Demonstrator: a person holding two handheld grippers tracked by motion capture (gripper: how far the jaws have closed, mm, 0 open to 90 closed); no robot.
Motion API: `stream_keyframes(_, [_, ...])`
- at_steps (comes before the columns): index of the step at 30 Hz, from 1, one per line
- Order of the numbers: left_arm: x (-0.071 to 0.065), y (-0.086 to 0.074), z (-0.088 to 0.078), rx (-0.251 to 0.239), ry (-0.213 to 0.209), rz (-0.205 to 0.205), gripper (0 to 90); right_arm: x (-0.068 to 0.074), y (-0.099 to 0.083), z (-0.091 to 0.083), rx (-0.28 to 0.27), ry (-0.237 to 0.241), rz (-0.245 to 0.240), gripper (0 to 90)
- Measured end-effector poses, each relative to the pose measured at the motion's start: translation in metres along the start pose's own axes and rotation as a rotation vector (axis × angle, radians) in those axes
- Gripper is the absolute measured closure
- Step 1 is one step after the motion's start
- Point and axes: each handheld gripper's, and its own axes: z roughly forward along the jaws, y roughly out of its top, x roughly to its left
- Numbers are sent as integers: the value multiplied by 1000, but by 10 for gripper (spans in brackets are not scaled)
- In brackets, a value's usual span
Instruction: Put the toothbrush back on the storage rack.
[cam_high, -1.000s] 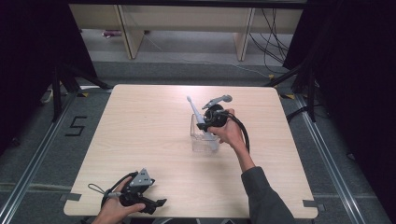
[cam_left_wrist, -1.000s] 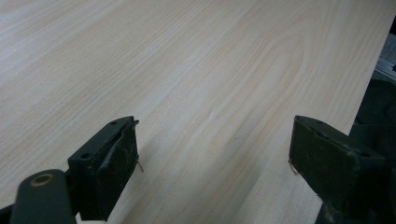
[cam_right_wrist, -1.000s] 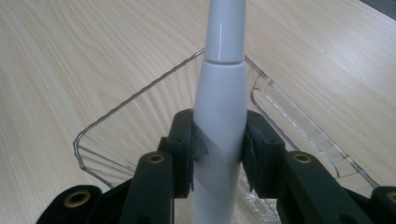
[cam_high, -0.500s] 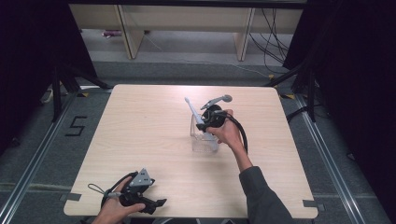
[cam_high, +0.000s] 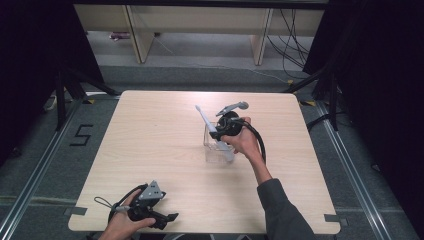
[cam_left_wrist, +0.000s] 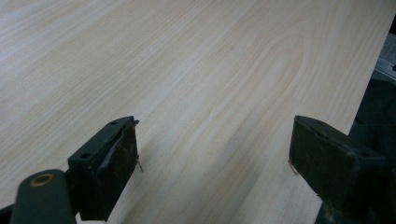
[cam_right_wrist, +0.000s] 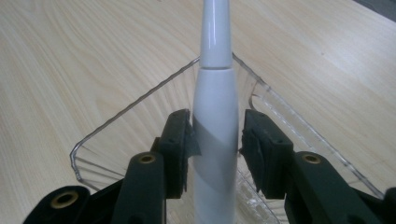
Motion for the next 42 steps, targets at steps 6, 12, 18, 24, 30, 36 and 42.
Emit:
stream_keyframes(6, [0, 0, 1, 4, -3, 1, 149, 4, 1, -14, -65, -14, -28, 570])
stream_keyframes(12, [0, 0, 0, 2, 2, -2, 149, 9, 1, -31, -76, -3, -49, 534])
stream_keyframes(18, [0, 0, 0, 2, 1, -1, 149, 9, -1, -43, -99, 0, -42, 506])
stream_keyframes(24, [0, 0, 0, 4, 1, 1, 149, 9, -2, -50, -113, 1, -33, 488])
stream_keyframes(30, [0, 0, 0, 1, 1, -2, 149, 10, -2, -55, -130, -4, -43, 453])
stream_keyframes(36, [0, 0, 1, -1, 4, 0, 149, 12, -3, -59, -132, -2, -39, 425])
stream_keyframes(42, [0, 0, 1, 3, 1, -1, 149, 14, -5, -63, -134, -2, -40, 413])
